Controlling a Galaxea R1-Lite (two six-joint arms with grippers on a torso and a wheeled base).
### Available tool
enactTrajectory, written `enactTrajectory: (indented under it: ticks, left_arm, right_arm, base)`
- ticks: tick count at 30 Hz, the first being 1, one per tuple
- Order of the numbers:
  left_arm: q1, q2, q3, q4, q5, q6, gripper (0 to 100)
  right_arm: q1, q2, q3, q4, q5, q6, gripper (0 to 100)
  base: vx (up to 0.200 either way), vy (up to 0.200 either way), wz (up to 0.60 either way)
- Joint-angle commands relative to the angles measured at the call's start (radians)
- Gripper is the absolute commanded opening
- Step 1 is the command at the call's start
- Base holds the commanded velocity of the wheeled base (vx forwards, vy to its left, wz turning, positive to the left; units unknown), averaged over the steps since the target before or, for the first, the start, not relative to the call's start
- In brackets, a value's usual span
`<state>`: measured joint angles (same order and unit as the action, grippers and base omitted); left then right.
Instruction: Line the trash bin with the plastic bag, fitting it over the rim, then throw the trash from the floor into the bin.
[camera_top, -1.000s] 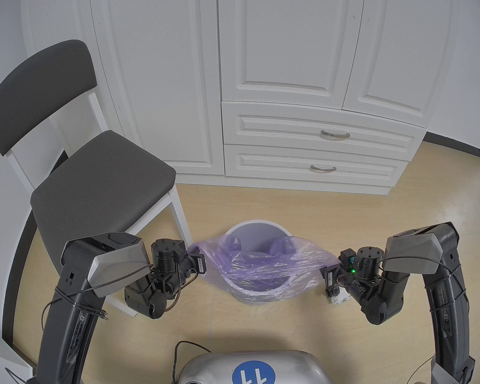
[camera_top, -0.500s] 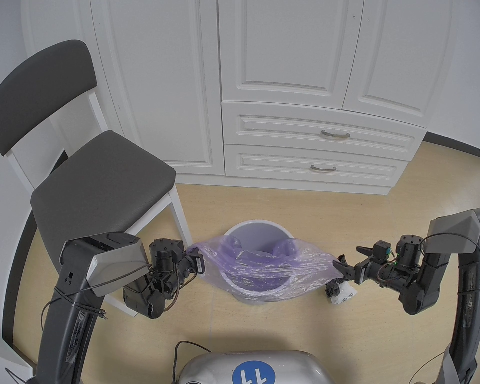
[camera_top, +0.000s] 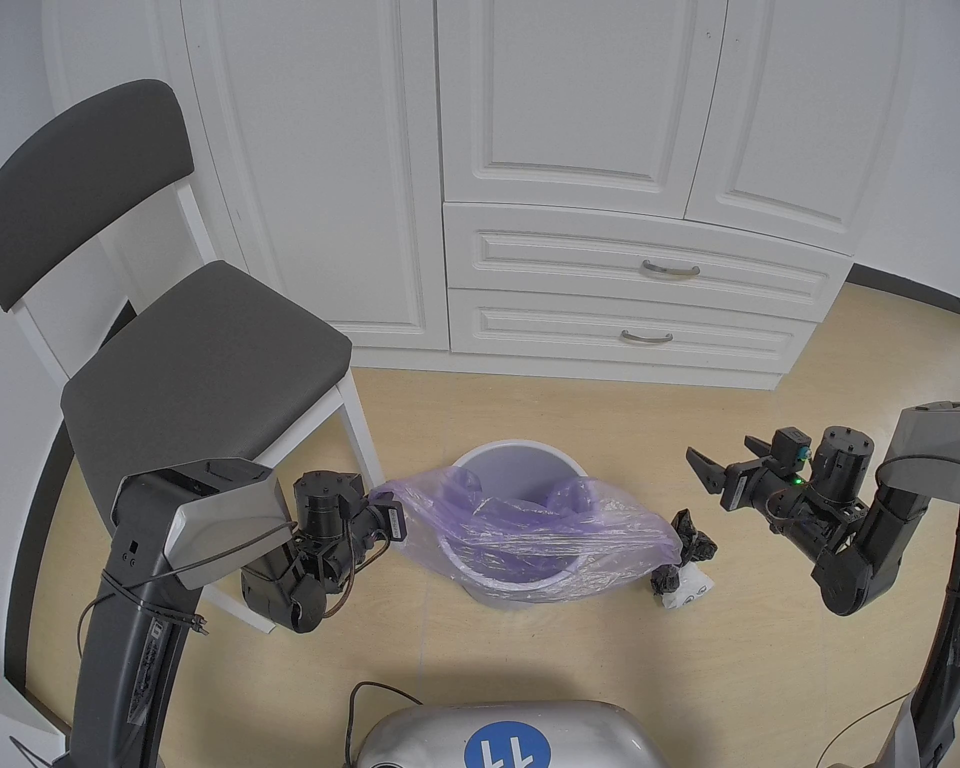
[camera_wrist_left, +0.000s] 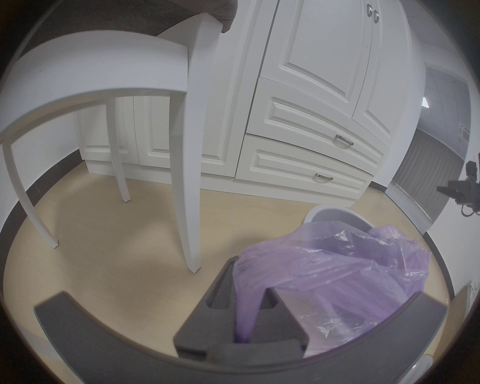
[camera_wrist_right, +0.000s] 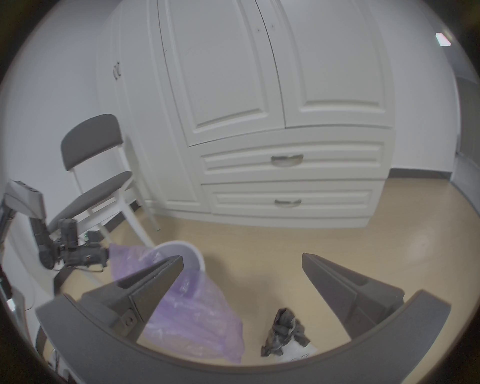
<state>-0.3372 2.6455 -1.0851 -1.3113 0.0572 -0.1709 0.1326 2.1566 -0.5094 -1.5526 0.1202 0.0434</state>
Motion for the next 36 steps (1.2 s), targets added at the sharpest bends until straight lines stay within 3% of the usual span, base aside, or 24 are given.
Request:
enactTrajectory:
  ticks: [1,2,3,4,5,9,10,17,21,25,26,28,33,36]
  left_arm:
    - [0.001,-0.024,0.028,-0.003,-0.002,0.004,0]
    - [0.003,-0.030,0.031,-0.002,-0.005,0.004,0]
    - [0.003,-0.030,0.031,-0.002,-0.005,0.004,0]
    - [0.006,-0.050,0.040,0.000,-0.020,0.008,0]
    - [0.009,-0.067,0.054,0.003,-0.028,0.008,0]
    - [0.010,-0.127,0.136,0.012,-0.091,0.010,0]
    - [0.010,-0.139,0.152,0.014,-0.103,0.011,100]
    - [0.023,-0.171,0.215,0.007,-0.135,0.086,100]
    - [0.030,-0.216,0.275,0.012,-0.151,0.139,100]
    - [0.037,-0.256,0.350,0.015,-0.224,0.195,100]
    - [0.057,-0.285,0.406,0.015,-0.281,0.255,100]
    - [0.072,-0.300,0.444,0.017,-0.312,0.315,100]
    - [0.107,-0.328,0.502,0.030,-0.320,0.482,100]
    - [0.112,-0.348,0.537,0.017,-0.326,0.533,100]
  right_arm:
    - [0.145,-0.087,-0.051,0.016,-0.189,-0.046,100]
    - [0.167,-0.095,-0.052,0.025,-0.234,-0.062,100]
    - [0.167,-0.095,-0.052,0.025,-0.234,-0.062,100]
    - [0.214,-0.110,-0.044,0.025,-0.324,-0.097,100]
    - [0.239,-0.119,-0.037,0.023,-0.360,-0.117,100]
    - [0.308,-0.158,0.025,0.005,-0.416,-0.178,100]
    - [0.323,-0.162,0.049,-0.014,-0.418,-0.198,100]
    - [0.374,-0.188,0.183,-0.018,-0.425,-0.352,100]
    - [0.377,-0.208,0.218,-0.018,-0.425,-0.362,100]
    - [0.378,-0.210,0.226,-0.018,-0.425,-0.367,100]
    - [0.391,-0.208,0.232,-0.018,-0.425,-0.370,100]
    - [0.404,-0.205,0.244,-0.018,-0.425,-0.372,100]
    - [0.432,-0.201,0.275,-0.018,-0.425,-0.384,100]
    - [0.452,-0.193,0.288,-0.018,-0.425,-0.384,100]
  base:
    - [0.000,0.000,0.00]
    - [0.000,0.000,0.00]
    - [0.000,0.000,0.00]
    - [0.000,0.000,0.00]
    - [0.000,0.000,0.00]
    - [0.000,0.000,0.00]
    - [0.000,0.000,0.00]
    - [0.000,0.000,0.00]
    - [0.000,0.000,0.00]
    - [0.000,0.000,0.00]
    - [0.000,0.000,0.00]
    - [0.000,0.000,0.00]
    - [0.000,0.000,0.00]
    - [0.000,0.000,0.00]
